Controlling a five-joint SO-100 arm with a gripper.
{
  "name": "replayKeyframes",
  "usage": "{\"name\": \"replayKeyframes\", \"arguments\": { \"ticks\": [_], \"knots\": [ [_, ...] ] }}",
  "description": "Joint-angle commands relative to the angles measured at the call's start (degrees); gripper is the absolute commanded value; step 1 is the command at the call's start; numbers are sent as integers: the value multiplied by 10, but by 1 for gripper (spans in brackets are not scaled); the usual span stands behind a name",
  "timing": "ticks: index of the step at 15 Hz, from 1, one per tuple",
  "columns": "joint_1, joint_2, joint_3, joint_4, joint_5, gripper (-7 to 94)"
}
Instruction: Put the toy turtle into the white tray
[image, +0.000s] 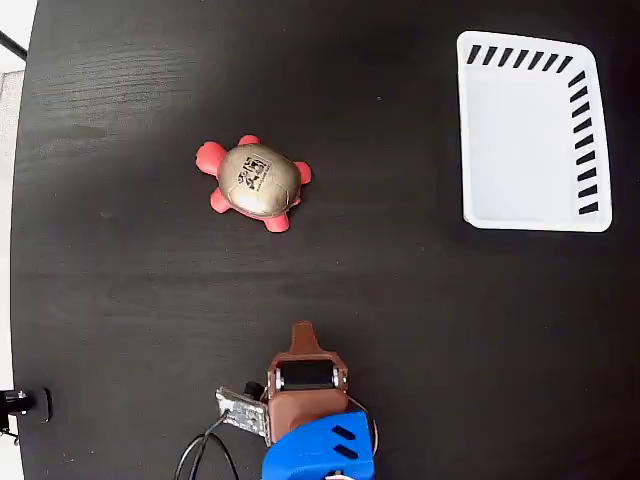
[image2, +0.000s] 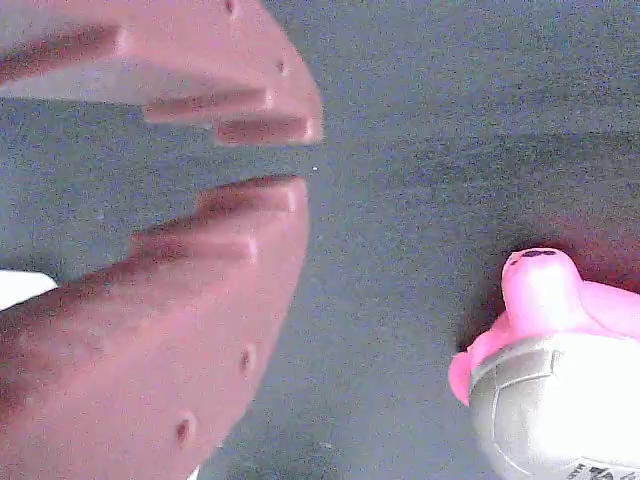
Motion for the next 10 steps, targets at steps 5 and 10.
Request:
{"name": "replayKeyframes", "arguments": {
  "ticks": [5,10],
  "knots": [
    [-7,2,-22,4,6,0],
    [-29,0,-23,3,-11,0]
  ]
}}
